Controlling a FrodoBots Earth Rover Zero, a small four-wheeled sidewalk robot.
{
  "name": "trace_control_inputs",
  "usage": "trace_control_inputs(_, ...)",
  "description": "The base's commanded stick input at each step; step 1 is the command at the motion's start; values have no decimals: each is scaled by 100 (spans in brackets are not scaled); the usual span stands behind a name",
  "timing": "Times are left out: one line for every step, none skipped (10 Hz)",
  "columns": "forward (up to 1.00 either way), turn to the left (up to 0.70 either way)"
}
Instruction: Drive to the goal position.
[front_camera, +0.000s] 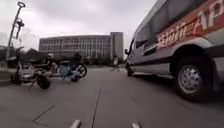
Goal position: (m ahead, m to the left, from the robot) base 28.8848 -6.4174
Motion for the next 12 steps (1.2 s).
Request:
trace_control_inputs(70,0)
trace_control_inputs(70,0)
trace_control_inputs(70,0)
trace_control_inputs(70,0)
trace_control_inputs(70,0)
trace_control_inputs(70,0)
trace_control_inputs(70,0)
trace_control_inputs(70,0)
trace_control_inputs(70,0)
trace_control_inputs(70,-1)
trace_control_inputs(70,-9)
trace_control_inputs(70,-27)
